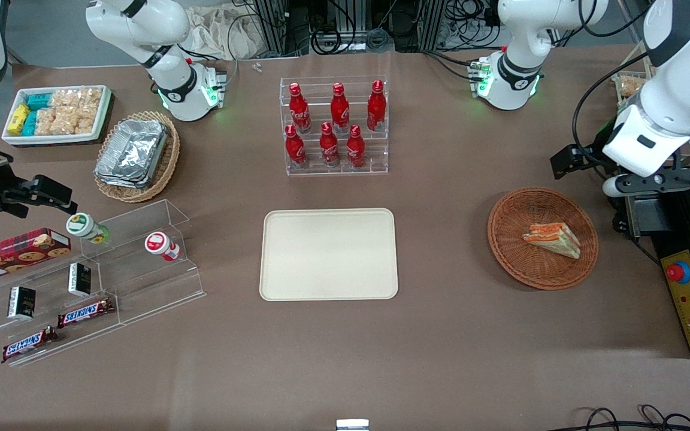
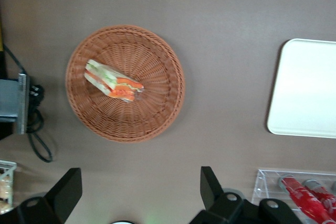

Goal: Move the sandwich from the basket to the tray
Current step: 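Move the left gripper over the wicker basket toward the wrapped sandwich, then lower the left gripper and close it on the wrapped sandwich, then lift the sandwich and carry it with the left gripper to the tray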

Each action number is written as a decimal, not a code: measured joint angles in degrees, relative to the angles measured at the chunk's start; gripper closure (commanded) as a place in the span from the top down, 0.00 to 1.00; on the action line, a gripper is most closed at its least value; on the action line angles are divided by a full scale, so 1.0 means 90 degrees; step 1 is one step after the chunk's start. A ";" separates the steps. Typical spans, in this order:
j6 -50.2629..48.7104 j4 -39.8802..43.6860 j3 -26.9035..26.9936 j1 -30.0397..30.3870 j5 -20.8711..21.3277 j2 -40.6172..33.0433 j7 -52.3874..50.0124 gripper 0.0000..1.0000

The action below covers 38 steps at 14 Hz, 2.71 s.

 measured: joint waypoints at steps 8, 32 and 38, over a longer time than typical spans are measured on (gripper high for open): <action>-0.0128 -0.0021 -0.0011 0.0695 0.0160 0.0566 -0.2201 1.00; 0.2750 -0.1365 0.0741 0.0698 -0.0864 0.2691 -0.5707 0.00; 0.0224 -0.0039 -0.0345 0.0664 -0.0553 0.1780 -0.4274 0.00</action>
